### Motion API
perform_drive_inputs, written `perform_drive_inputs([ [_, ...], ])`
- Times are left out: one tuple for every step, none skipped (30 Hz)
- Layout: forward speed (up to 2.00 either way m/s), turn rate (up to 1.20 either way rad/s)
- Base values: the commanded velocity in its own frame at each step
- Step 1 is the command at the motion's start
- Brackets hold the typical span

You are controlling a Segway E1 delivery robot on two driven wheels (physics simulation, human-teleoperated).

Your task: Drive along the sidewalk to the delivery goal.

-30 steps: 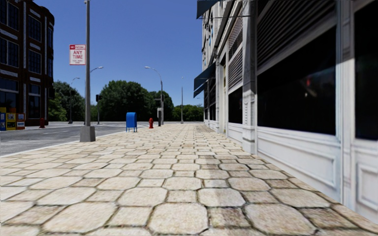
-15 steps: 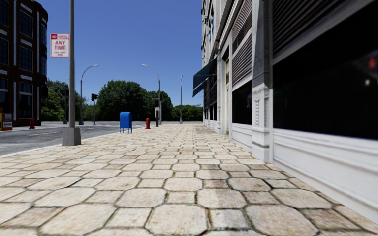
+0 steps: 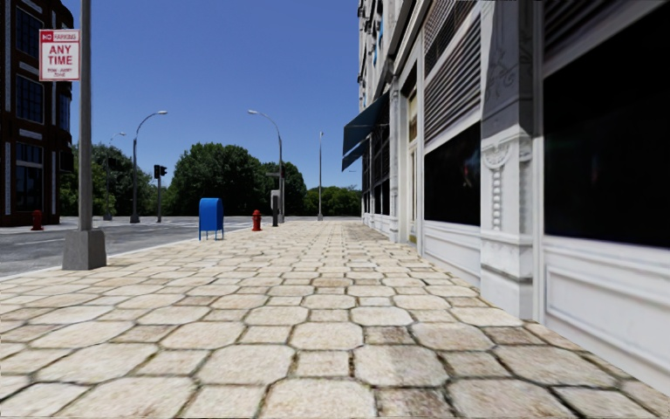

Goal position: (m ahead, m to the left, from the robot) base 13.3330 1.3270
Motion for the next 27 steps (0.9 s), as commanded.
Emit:
perform_drive_inputs([
  [2.0,0.0],
  [2.0,0.0],
  [2.0,0.0],
  [2.0,0.0],
  [2.0,0.0],
  [2.0,0.0],
  [2.0,0.1],
  [2.0,0.18],
  [2.0,0.26],
  [2.0,0.26],
  [2.0,0.33],
  [2.0,0.35],
  [2.0,0.35],
  [2.0,0.36],
  [2.0,0.36],
  [2.0,0.36],
  [2.0,0.36],
  [2.0,0.36],
  [2.0,0.36],
  [2.0,0.36],
  [2.0,0.36],
  [2.0,0.36],
  [2.0,0.36],
  [2.0,0.38],
  [2.0,0.38],
  [2.0,0.39],
  [2.0,0.39],
])
